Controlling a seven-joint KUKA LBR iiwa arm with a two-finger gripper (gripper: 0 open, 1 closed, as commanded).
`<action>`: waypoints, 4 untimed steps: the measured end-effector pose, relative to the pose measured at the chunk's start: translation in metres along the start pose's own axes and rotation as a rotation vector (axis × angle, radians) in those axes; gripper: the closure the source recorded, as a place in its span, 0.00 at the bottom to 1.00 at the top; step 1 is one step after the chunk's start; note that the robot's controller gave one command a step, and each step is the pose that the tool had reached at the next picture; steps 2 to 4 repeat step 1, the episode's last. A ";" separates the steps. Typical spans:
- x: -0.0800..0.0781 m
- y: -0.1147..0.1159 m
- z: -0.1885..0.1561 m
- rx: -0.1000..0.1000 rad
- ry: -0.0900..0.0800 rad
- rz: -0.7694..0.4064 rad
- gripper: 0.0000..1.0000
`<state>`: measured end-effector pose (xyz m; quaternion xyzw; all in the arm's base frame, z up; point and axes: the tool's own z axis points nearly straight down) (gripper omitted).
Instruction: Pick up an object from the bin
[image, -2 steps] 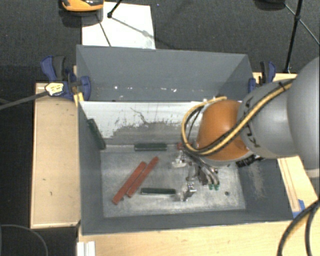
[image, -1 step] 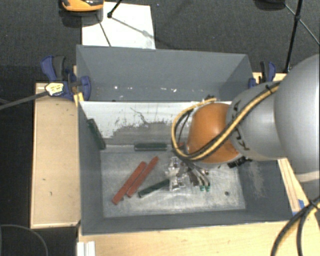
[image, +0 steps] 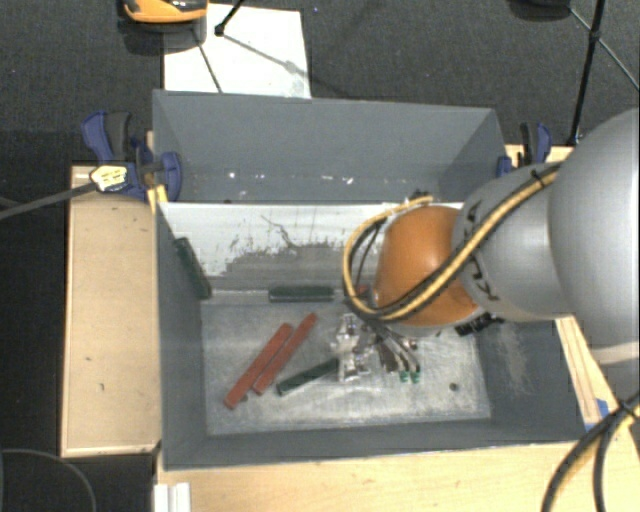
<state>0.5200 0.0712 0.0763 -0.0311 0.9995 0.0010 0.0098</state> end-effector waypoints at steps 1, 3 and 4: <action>-0.005 -0.019 -0.161 0.001 0.014 0.009 1.00; -0.005 -0.019 -0.161 0.001 0.014 0.009 1.00; -0.005 -0.019 -0.161 0.001 0.014 0.009 1.00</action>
Offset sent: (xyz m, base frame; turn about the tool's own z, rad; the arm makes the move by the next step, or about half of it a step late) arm 0.0000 0.0000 0.0000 0.0000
